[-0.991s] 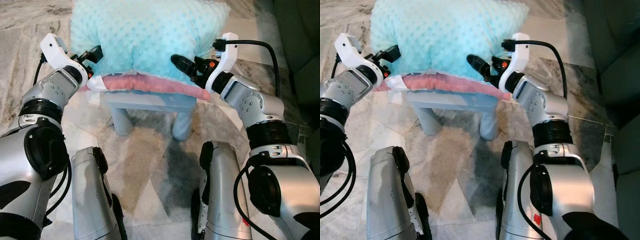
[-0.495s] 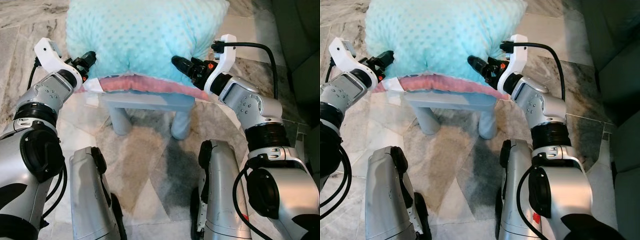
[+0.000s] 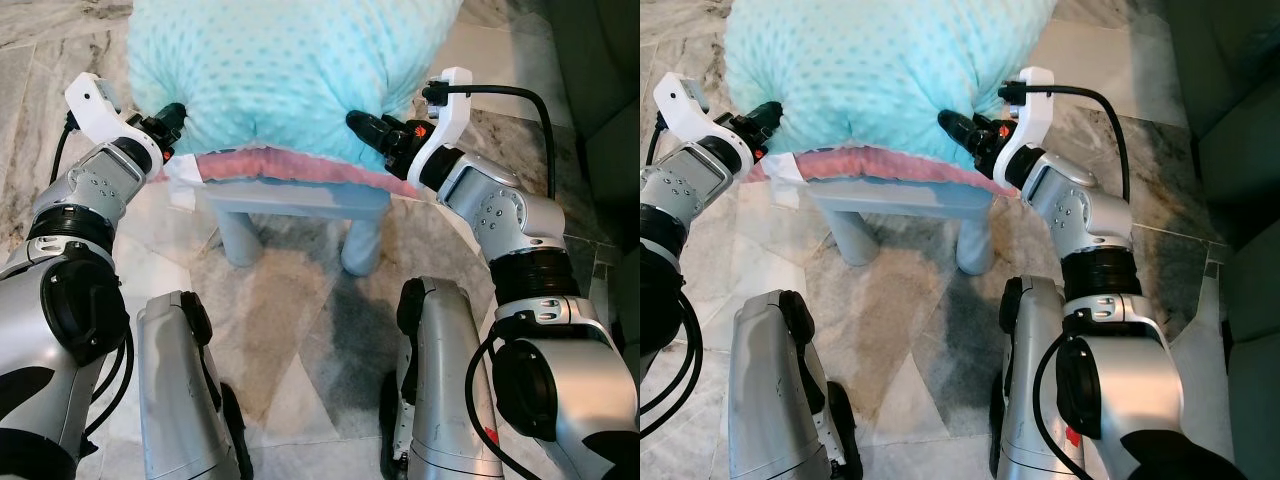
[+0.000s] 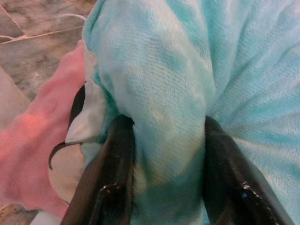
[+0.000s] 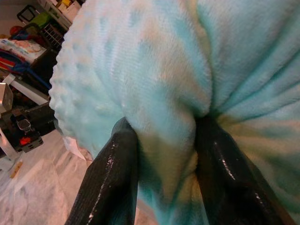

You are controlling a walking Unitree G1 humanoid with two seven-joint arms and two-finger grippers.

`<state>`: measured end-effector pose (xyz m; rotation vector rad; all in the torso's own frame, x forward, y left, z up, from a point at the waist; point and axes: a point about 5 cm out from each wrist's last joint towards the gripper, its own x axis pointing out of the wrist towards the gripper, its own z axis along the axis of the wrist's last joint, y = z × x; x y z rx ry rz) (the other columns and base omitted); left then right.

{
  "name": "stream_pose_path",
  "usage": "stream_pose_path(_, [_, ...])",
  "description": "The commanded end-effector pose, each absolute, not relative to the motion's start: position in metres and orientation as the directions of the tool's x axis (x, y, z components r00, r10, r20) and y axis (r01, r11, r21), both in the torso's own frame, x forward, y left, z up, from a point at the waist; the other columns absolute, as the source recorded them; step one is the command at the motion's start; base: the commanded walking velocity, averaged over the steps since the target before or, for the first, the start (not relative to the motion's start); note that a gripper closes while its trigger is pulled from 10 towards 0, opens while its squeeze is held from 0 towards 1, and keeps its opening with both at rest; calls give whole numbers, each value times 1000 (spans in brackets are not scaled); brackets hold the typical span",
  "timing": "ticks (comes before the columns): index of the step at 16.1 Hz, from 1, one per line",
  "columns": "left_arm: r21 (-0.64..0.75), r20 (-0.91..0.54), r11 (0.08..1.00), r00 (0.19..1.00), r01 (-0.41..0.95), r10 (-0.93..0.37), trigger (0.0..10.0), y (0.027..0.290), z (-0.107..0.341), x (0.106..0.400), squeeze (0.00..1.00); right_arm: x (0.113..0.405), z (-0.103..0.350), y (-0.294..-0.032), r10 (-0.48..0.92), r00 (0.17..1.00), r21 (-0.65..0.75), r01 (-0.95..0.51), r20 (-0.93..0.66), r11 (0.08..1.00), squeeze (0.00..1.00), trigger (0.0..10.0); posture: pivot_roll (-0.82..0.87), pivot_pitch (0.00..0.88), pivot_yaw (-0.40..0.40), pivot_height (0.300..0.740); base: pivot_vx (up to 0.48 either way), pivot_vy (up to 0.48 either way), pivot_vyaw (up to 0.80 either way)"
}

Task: Move the pillow to the sofa

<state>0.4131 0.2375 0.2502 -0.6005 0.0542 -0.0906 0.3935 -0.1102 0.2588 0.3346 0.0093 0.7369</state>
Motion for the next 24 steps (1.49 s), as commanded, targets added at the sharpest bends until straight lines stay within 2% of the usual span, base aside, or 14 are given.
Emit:
stream_pose_path(1, [-544,-58,839,996,30,-74,0,247,242,410,0,391,253,-104,681,726,302,-672,90,676,0,0,-25,405,3,385,0,0,0])
stream_pose_path(7, [-530,-29,848,999,10,-29,0,259,245,407,0,391,252,-105,671,735,296,-666,97,685,0,0,-17,366,5,385,0,0,0])
stream_pose_path(8, [-517,11,856,1000,1,6,0,270,248,404,0,393,254,-106,657,745,289,-657,115,696,0,0,-5,304,1,385,0,0,0])
stream_pose_path(10, [-422,64,907,997,-3,33,0,280,253,400,0,393,256,-106,647,750,266,-657,137,706,0,0,-1,262,2,385,0,0,0])
stream_pose_path(11, [-422,64,907,997,-3,33,0,280,253,400,0,393,256,-106,647,750,266,-657,137,706,0,0,-1,262,2,385,0,0,0])
stream_pose_path(13, [-307,146,952,989,19,27,0,288,259,395,0,388,261,-109,632,753,223,-658,182,719,0,0,12,157,9,385,0,0,0])
stream_pose_path(15, [-263,176,964,984,31,17,0,288,260,394,0,387,260,-109,628,754,212,-657,194,723,0,0,16,115,12,385,0,0,0])
stream_pose_path(17, [-230,257,972,966,35,27,0,287,265,392,0,379,259,-108,622,750,158,-658,226,736,0,0,15,19,18,385,0,0,0])
stream_pose_path(18, [-225,278,974,960,34,31,0,287,267,391,0,377,259,-108,619,750,144,-656,234,741,0,0,15,19,18,385,0,0,0])
stream_pose_path(19, [-143,350,990,935,0,50,0,286,273,387,0,367,256,-110,586,767,107,-627,261,772,0,0,11,0,20,385,0,0,0])
stream_pose_path(20, [-162,376,987,924,-3,64,0,283,269,384,0,359,251,-112,551,789,100,-593,273,799,0,0,12,0,20,385,0,0,0])
stream_pose_path(24, [-142,314,989,945,-48,91,0,273,220,369,0,340,226,-124,434,860,60,-464,268,884,0,0,5,0,27,385,0,0,0])
